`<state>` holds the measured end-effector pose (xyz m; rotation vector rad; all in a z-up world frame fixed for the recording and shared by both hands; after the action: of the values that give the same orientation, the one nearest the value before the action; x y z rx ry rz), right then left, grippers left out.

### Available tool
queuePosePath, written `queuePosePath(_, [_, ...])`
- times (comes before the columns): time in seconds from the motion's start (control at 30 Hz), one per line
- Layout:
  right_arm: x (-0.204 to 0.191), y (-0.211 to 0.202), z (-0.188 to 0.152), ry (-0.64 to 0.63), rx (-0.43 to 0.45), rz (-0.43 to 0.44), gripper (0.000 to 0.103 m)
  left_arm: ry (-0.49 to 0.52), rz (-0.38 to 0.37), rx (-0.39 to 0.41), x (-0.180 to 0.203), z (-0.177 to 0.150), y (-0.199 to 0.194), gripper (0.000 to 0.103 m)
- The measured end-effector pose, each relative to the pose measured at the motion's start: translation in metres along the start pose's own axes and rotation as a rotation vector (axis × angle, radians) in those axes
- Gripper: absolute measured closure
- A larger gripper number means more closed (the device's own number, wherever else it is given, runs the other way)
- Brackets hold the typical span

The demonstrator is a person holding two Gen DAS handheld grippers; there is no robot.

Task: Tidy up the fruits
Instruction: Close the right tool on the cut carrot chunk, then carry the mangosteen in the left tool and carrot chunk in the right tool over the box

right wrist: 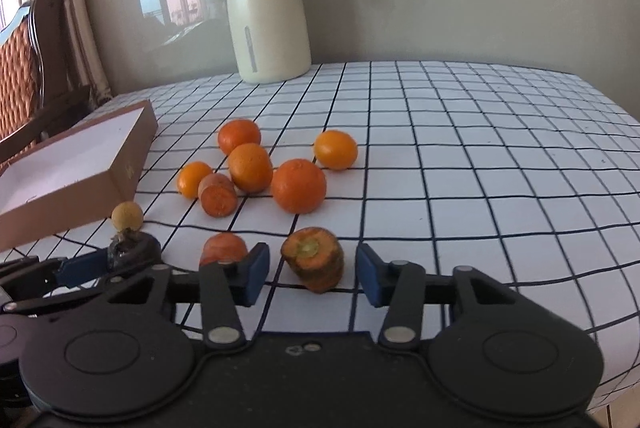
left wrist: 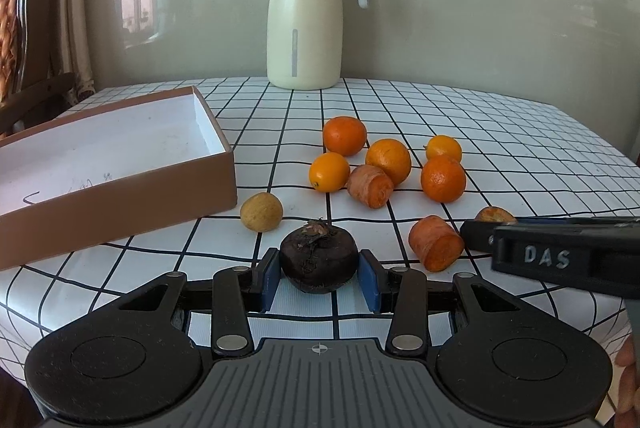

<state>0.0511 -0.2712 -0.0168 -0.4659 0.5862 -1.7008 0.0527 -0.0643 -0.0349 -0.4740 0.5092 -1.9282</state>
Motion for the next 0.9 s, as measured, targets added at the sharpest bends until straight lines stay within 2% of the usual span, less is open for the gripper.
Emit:
queuePosePath(0.2, [-0.008,0.001,-0.002,-0.068,0.02,-0.047,0.077,0.003,0.007,0.001,0.001,0.0,0.001,0.061])
queuePosePath(0.9, [0.001,-0.025,0.001,0.0,0.068,0.048,0.078,0.008,0.012,0.038,-0.003,0.001,-0.008,0.061])
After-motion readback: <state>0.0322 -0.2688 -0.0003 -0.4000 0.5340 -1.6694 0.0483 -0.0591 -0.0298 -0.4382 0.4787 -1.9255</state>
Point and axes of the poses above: each gripper's, at about its wrist camera, not at the fingertips, and y roughly the way its jaws point, x to its right, z to its top, the point moved 1 cm from there along y, roughly the way its jaws point, and after that the axes turned 9 degrees about -z, right-handed, at the moved point
